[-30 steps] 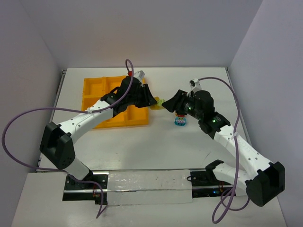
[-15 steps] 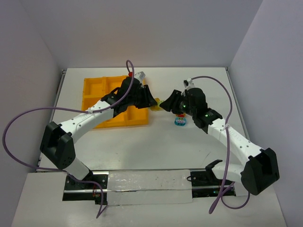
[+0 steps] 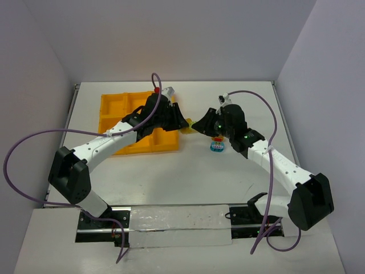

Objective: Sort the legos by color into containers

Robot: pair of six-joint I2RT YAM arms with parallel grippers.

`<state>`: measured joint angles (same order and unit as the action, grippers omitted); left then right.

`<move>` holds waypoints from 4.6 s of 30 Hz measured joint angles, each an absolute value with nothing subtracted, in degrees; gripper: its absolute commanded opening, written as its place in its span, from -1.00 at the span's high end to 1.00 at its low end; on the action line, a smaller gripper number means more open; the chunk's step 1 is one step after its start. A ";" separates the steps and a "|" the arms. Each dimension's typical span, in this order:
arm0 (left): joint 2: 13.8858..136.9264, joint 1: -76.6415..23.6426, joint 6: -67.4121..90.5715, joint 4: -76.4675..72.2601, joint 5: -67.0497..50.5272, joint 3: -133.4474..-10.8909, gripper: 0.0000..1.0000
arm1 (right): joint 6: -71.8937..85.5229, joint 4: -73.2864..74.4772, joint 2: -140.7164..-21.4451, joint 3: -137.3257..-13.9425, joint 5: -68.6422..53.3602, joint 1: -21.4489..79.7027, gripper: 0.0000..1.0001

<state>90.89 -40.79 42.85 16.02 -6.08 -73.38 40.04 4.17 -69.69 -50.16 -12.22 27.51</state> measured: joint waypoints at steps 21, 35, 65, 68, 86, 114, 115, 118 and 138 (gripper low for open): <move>84.88 -40.82 43.55 10.11 -2.22 -66.32 1.00 | 53.10 -1.19 -69.38 -48.29 -15.22 27.33 1.00; 88.73 -41.04 43.32 12.10 -1.21 -66.32 1.00 | 49.00 1.92 -59.64 -52.38 -9.94 27.22 1.00; 68.54 -17.70 39.86 30.61 9.08 -71.31 1.00 | 32.02 12.83 -97.93 -80.68 -6.27 37.75 0.93; 68.89 -17.52 39.90 30.48 7.99 -71.31 1.00 | 30.74 14.04 -101.32 -82.99 -6.42 38.78 0.61; 70.30 -17.28 39.11 29.76 1.99 -70.72 1.00 | 26.77 18.29 -100.07 -85.62 -6.18 39.11 -0.36; 73.97 -13.25 39.86 17.34 -27.21 -63.92 1.00 | 34.55 7.37 -93.69 -78.85 -21.68 36.26 0.00; 73.97 -13.20 39.88 17.14 -27.47 -63.82 1.00 | 34.85 7.24 -94.02 -78.85 -21.90 36.19 0.04; 73.97 -13.01 39.86 16.85 -27.80 -63.60 1.00 | 35.91 6.48 -94.79 -78.85 -22.97 35.72 0.17; 73.97 -11.25 39.83 15.12 -30.31 -62.55 1.00 | 41.09 -0.20 -97.50 -78.30 -29.50 32.95 0.31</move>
